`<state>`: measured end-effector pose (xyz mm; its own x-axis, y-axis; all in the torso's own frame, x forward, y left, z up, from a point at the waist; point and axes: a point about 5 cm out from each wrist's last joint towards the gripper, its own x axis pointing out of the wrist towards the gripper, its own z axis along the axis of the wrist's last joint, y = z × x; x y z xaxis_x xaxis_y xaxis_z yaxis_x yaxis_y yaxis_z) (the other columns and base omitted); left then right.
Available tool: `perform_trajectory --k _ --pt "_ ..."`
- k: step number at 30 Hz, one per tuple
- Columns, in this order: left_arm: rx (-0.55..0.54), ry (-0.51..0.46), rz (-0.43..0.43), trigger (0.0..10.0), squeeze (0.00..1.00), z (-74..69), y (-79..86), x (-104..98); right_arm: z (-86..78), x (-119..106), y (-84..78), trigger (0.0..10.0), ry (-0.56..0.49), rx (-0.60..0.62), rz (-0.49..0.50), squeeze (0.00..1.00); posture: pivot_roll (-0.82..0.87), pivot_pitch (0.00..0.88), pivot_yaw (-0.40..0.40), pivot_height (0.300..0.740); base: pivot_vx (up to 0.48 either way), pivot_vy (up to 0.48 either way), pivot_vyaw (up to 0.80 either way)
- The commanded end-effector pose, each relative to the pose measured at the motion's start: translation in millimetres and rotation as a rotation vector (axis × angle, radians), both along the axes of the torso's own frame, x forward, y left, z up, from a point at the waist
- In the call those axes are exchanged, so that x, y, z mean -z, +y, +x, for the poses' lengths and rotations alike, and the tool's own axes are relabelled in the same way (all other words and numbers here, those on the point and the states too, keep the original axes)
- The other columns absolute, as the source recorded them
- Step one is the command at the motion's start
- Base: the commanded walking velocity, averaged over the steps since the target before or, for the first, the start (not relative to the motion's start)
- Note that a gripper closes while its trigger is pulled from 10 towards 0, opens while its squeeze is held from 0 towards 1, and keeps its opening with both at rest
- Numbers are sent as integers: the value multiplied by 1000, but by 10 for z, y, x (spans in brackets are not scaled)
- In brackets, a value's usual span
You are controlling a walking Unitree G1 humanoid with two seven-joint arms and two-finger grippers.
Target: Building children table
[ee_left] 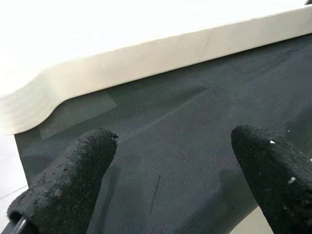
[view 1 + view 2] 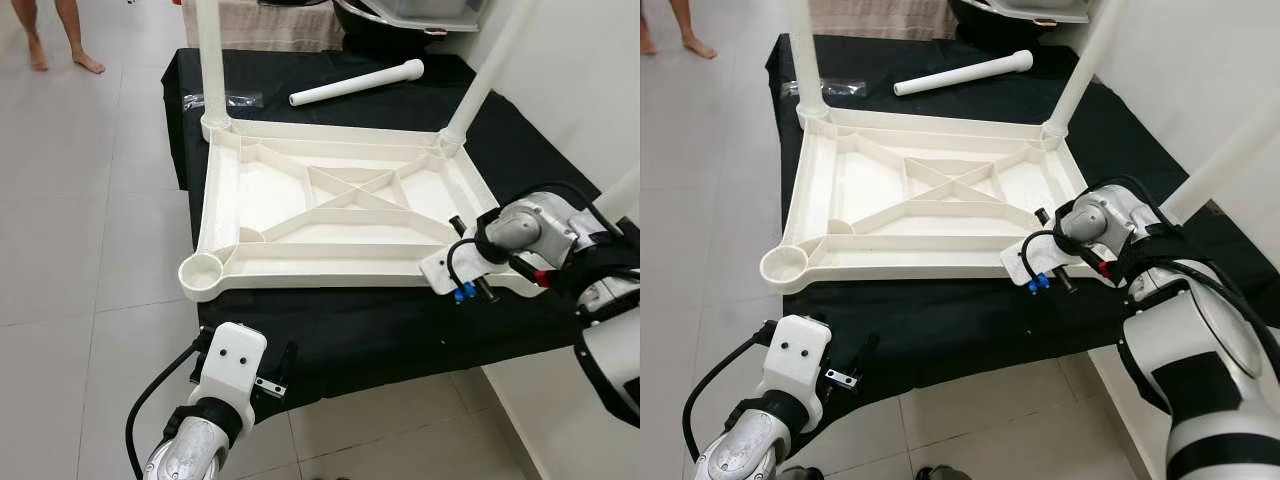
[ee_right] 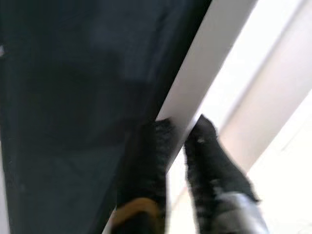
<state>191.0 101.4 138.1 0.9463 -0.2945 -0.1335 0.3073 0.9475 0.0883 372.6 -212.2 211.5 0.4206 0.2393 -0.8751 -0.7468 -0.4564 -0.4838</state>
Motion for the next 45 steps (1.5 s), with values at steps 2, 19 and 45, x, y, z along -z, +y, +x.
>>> perform_trajectory --k 2,19,45 --pt "4 24 -5 10000 0 -15 -19 55 8 -41 11 10000 11 18 48 1000 65 145 -164 740 0 0 0" --pt "7 20 -5 10000 0 -14 -32 61 91 -332 557 10000 285 86 519 0 67 135 -170 740 0 0 0" --pt "5 3 -16 10000 0 -28 -58 6 109 118 831 10000 321 211 439 0 70 171 -184 740 0 0 0"
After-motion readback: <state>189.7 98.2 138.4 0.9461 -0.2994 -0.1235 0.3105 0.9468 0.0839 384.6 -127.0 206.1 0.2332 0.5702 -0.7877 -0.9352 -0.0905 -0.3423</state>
